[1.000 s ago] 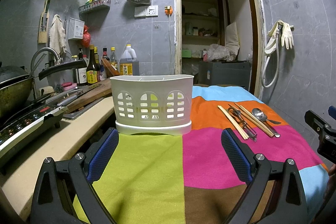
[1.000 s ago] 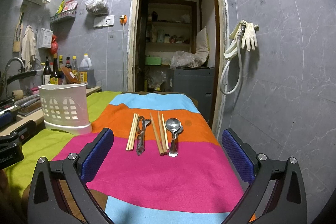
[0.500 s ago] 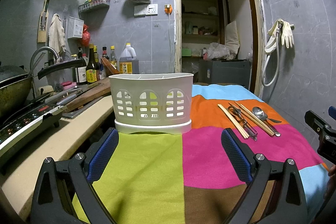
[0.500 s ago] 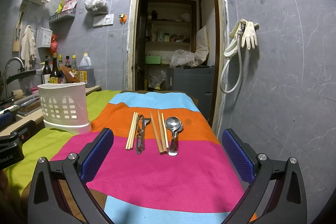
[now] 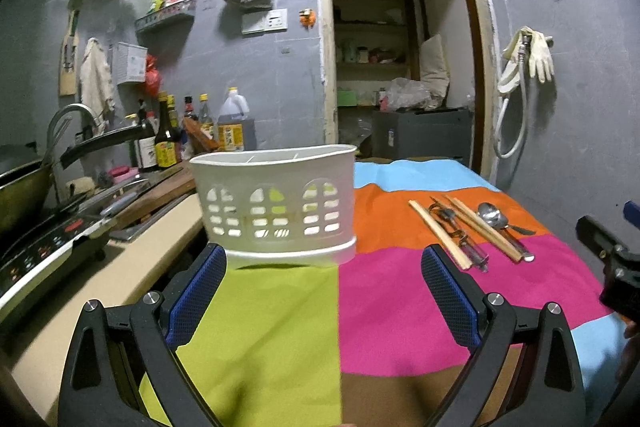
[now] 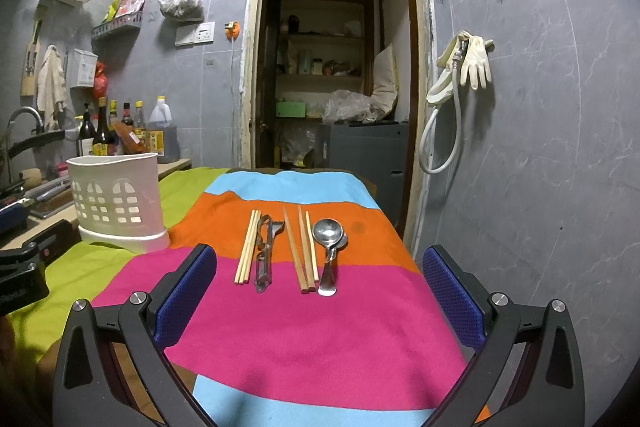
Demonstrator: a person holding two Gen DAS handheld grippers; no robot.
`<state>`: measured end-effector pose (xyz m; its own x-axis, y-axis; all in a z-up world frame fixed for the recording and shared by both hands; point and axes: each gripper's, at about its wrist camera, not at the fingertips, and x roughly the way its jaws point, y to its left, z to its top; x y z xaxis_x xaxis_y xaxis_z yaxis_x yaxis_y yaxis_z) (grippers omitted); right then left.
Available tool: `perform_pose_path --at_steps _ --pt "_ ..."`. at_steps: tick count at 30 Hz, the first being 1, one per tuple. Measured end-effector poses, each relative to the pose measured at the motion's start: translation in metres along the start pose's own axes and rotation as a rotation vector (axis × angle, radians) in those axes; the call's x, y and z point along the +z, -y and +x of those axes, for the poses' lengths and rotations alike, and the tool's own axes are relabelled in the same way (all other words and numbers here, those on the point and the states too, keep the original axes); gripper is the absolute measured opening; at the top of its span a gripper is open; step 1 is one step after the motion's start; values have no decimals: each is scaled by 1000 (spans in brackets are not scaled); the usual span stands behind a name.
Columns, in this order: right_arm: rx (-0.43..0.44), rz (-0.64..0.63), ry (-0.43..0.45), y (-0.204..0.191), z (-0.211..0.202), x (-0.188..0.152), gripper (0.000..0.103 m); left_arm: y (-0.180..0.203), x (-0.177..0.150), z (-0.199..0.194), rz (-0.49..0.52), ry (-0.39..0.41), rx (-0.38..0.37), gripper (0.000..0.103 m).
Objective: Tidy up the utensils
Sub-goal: 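Move the left tool down over the wooden chopsticks while the right tool approaches the spoons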
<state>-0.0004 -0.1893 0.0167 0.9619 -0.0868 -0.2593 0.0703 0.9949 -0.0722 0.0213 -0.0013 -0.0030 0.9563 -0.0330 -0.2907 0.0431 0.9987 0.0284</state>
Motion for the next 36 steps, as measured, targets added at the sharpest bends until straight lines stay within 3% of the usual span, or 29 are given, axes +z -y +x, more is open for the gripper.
perform_pose_path --at_steps 9,19,25,30,36 --pt "1 -34 25 7 13 13 103 16 29 13 59 46 -9 96" --pt "7 -79 48 25 38 37 103 34 56 57 74 -1 -61 96" --pt "30 -69 13 40 60 51 103 50 72 75 121 7 -84 96" --pt "39 -105 -28 48 79 62 103 61 79 97 134 -50 -123 96" --pt "61 -111 -108 62 109 67 103 73 75 134 138 -179 -167 96"
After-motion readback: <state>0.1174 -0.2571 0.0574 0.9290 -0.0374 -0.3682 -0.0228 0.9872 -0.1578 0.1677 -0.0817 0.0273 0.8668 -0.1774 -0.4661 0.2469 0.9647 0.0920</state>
